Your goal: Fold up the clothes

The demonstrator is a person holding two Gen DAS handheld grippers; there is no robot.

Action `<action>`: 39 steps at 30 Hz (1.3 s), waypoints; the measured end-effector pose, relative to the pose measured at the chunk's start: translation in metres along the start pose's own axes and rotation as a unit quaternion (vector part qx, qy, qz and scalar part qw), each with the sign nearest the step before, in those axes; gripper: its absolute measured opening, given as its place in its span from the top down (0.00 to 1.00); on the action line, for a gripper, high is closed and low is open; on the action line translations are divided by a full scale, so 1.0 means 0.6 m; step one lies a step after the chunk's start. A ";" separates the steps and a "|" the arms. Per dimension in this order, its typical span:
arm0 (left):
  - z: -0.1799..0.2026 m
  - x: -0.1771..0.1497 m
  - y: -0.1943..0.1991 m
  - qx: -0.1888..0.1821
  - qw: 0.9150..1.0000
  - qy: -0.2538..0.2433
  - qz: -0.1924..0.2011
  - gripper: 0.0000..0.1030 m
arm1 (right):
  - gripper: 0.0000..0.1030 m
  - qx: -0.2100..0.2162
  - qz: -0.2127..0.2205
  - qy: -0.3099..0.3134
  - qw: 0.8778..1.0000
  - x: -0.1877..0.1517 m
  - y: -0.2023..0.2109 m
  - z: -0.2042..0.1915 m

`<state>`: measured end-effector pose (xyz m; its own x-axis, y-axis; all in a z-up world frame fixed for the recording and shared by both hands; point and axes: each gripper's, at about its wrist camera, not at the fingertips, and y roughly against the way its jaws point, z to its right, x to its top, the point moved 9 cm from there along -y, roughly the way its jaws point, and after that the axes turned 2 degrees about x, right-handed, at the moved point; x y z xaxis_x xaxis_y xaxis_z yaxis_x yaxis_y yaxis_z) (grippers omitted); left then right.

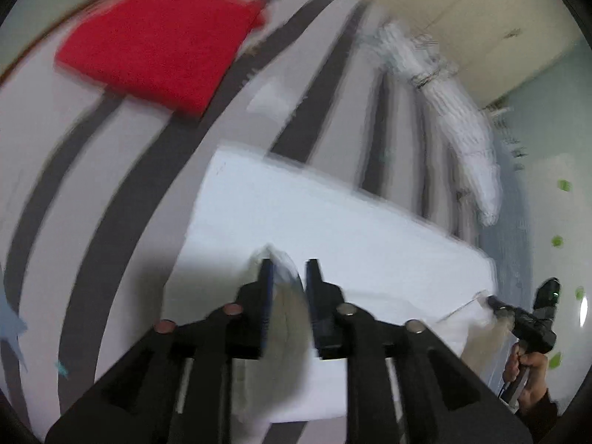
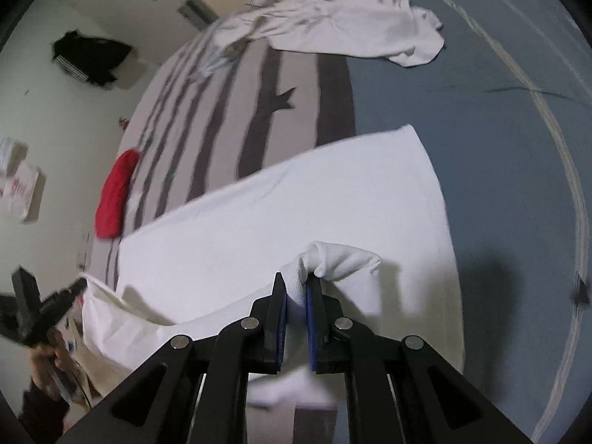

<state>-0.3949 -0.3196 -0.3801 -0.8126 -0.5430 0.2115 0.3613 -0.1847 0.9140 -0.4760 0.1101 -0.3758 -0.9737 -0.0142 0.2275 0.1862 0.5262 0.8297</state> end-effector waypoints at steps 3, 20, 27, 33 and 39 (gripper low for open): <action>-0.007 -0.031 0.017 -0.033 0.999 0.013 0.022 0.74 | 0.71 -0.010 -0.023 -0.019 1.000 0.008 -0.028 0.021; 0.242 -0.102 -0.032 -0.086 0.987 -0.133 0.025 0.63 | 0.61 0.048 -0.022 0.209 0.976 -0.123 -0.039 -0.180; 0.227 -0.013 -0.045 0.004 0.989 -0.140 0.041 0.55 | 0.60 0.070 -0.044 0.169 0.982 -0.062 -0.025 -0.190; 0.221 -0.002 -0.114 0.025 0.985 -0.168 0.002 0.55 | 0.48 0.005 -0.055 0.149 0.987 0.000 -0.056 -0.160; 0.234 -0.015 -0.155 0.024 0.980 -0.196 -0.032 0.76 | 0.48 -0.044 -0.113 0.162 0.979 0.009 -0.156 -0.159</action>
<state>-0.4855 -0.1828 -0.4184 -0.9495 -0.1735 0.2613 0.2896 -0.1646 0.9429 -0.4863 -0.0204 -0.4033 -0.9010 -0.3989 0.1703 -0.0055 0.4031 0.9151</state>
